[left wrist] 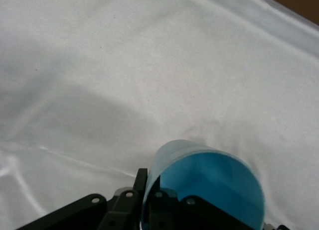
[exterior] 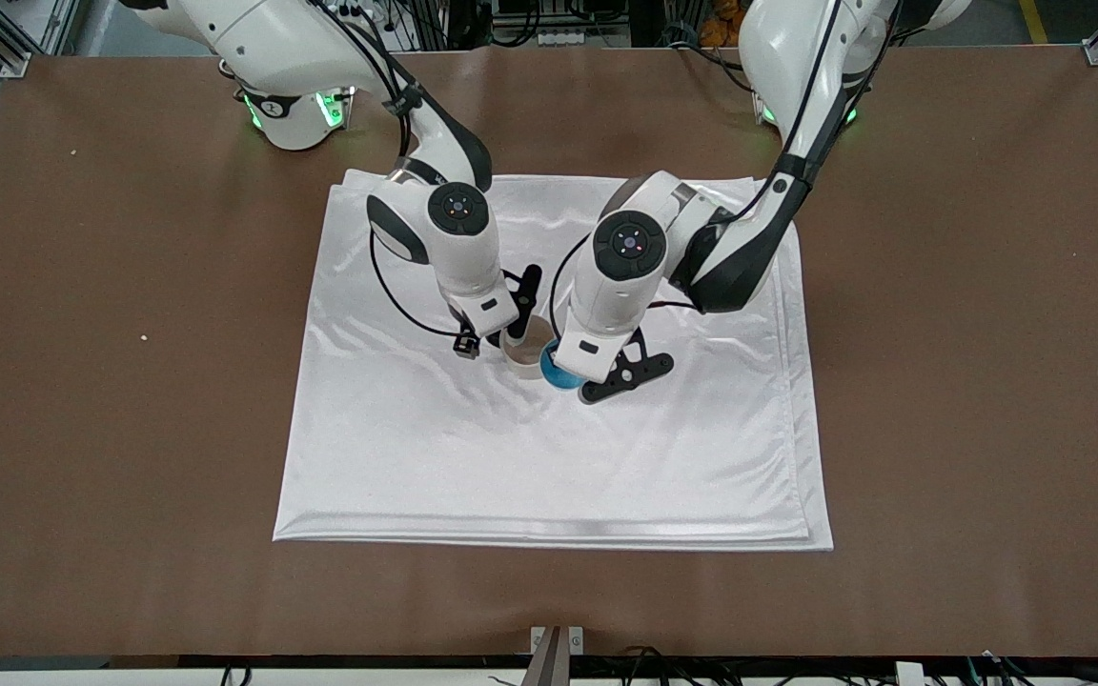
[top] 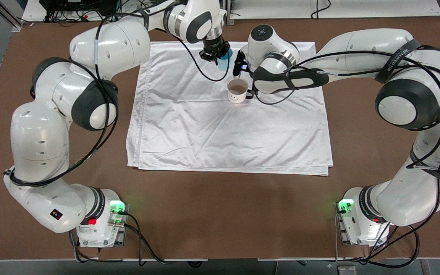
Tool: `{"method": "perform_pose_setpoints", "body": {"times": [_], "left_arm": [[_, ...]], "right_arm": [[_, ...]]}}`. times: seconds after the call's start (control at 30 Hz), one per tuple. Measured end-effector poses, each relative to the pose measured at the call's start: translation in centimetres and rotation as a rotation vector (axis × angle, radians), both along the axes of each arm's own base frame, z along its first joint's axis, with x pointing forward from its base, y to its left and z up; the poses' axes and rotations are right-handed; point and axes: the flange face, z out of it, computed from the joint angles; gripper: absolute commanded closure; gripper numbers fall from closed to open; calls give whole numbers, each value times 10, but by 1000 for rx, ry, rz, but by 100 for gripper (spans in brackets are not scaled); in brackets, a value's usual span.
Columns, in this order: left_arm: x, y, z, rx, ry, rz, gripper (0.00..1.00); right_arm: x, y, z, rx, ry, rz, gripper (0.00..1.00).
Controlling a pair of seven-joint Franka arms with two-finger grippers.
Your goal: Place blue cup into white mug on cloth
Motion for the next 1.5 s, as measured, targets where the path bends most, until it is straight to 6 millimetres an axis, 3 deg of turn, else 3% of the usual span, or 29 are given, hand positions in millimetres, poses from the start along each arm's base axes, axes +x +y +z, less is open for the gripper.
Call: {"method": "perform_pose_setpoints", "body": {"times": [0.33, 0.53, 0.8, 1.17, 1.5], "left_arm": [[-14, -16, 2, -1, -1, -18, 100], [-31, -35, 1, 0, 1, -38, 100], [-47, -51, -8, 5, 6, -65, 100], [-48, -53, -31, 18, 21, -67, 100], [-46, -55, -43, 8, 10, -64, 100]], "right_arm": [[27, -44, 48, -33, -21, -67, 0], [41, -83, 100, -17, -3, -103, 0], [60, -161, 176, -8, -44, -110, 0], [70, -272, 252, -41, -113, -136, 0], [66, -330, 297, -49, -110, -235, 0]]}}
